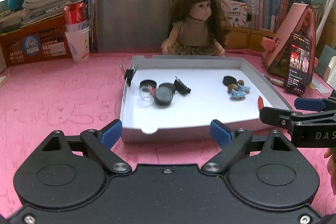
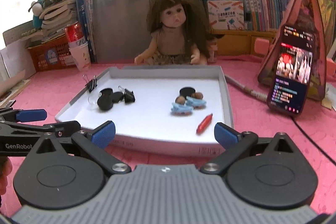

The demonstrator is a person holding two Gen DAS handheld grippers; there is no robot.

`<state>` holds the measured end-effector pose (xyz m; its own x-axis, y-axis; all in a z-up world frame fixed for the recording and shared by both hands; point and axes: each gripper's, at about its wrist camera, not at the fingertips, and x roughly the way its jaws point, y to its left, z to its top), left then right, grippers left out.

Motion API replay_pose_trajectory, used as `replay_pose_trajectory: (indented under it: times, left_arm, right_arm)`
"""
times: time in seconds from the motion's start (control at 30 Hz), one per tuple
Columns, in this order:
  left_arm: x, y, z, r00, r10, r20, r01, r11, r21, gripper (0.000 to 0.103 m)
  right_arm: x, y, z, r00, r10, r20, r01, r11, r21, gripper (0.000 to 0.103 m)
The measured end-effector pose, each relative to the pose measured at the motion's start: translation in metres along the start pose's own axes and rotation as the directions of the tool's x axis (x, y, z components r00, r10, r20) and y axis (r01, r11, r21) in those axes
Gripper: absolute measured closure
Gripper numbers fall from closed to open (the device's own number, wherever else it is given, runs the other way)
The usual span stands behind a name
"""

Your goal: Organize rigid objects

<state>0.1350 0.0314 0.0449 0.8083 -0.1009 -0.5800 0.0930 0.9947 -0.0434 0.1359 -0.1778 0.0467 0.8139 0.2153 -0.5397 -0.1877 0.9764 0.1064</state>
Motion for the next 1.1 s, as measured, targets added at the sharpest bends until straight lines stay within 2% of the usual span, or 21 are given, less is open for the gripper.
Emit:
replay_pose_trajectory:
  times: [0.5, 1.1]
  left_arm:
    - [0.016, 0.002, -0.035, 0.996, 0.062, -0.058, -0.064, 0.998, -0.019, 0.012]
    - [0.024, -0.001, -0.042, 0.995, 0.085, -0.06, -0.086, 0.996, -0.017, 0.008]
  right_arm:
    - [0.009, 0.005, -0.031, 0.998, -0.045, -0.052, 0.044, 0.999, -0.025, 0.0]
    - [0.025, 0.008, -0.041, 0.99, -0.086, -0.112, 0.083, 0.996, -0.034, 0.0]
